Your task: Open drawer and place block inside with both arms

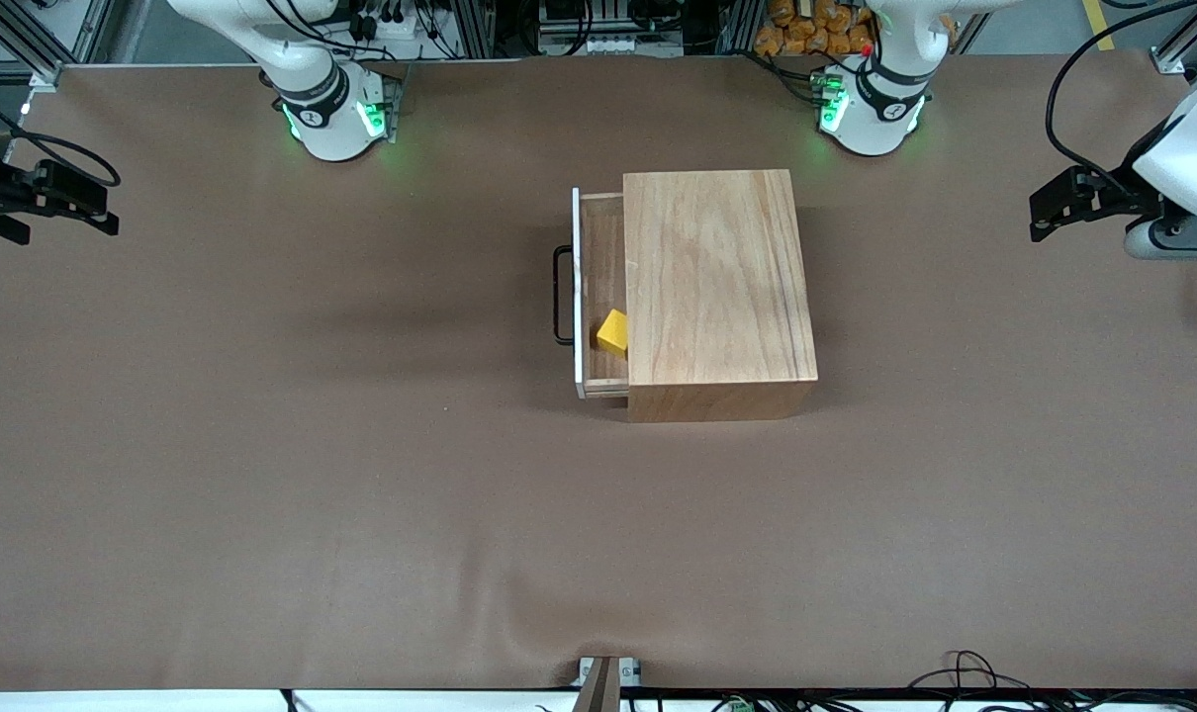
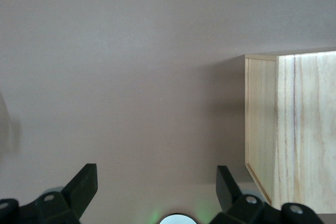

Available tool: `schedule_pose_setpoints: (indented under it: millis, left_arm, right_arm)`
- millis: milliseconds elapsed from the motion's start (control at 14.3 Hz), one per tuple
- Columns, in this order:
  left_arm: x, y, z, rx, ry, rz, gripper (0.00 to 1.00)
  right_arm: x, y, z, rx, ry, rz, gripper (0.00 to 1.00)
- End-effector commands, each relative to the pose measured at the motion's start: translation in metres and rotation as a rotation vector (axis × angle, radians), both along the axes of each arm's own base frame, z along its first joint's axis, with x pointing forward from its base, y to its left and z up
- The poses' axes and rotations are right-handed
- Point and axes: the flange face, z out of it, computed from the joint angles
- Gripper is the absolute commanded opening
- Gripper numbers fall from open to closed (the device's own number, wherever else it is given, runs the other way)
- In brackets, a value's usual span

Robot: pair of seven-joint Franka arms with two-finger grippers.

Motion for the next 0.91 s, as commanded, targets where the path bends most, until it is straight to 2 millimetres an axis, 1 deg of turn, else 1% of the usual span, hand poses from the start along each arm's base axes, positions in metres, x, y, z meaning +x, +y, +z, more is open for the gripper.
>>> schedule_pose_setpoints:
  millis: [0, 70, 210, 279, 349, 419, 489, 699, 838]
  left_arm:
    - [-0.007, 0.002, 0.009, -0.032, -0.003, 0.018, 1.0]
    - [-0.007, 0.006, 0.009, -0.063, -0.001, 0.025, 1.0]
    - [-0.005, 0.024, 0.016, -0.101, -0.014, 0.059, 1.0]
    - [-0.004, 0.026, 0.016, -0.102, -0.015, 0.062, 1.0]
    - [-0.004, 0.023, 0.016, -0.093, -0.016, 0.07, 1.0]
    - [-0.003, 0.016, 0.016, -0.086, -0.016, 0.064, 1.0]
    - [-0.002, 0.015, 0.023, -0.085, -0.03, 0.071, 1.0]
    - [-0.001, 0.016, 0.034, -0.088, -0.05, 0.086, 1.0]
    - [-0.003, 0.018, 0.033, -0.078, -0.034, 0.088, 1.0]
  right_arm:
    - [-0.006, -0.002, 0.006, -0.007, -0.01, 0.005, 1.0]
    - [-0.005, -0.001, 0.006, -0.005, -0.008, 0.006, 1.0]
    - [-0.006, 0.0, 0.006, -0.005, -0.008, -0.004, 1.0]
    - [-0.006, 0.0, 0.006, -0.004, -0.007, -0.01, 1.0]
    - [-0.007, 0.0, 0.007, -0.006, -0.006, -0.033, 1.0]
    - [-0.007, 0.002, 0.006, -0.009, -0.003, -0.065, 1.0]
    - [-0.007, 0.004, 0.006, -0.01, -0.002, -0.073, 1.0]
    - [-0.006, 0.004, 0.004, -0.01, 0.002, -0.073, 1.0]
    - [-0.006, 0.005, 0.003, -0.009, 0.007, -0.069, 1.0]
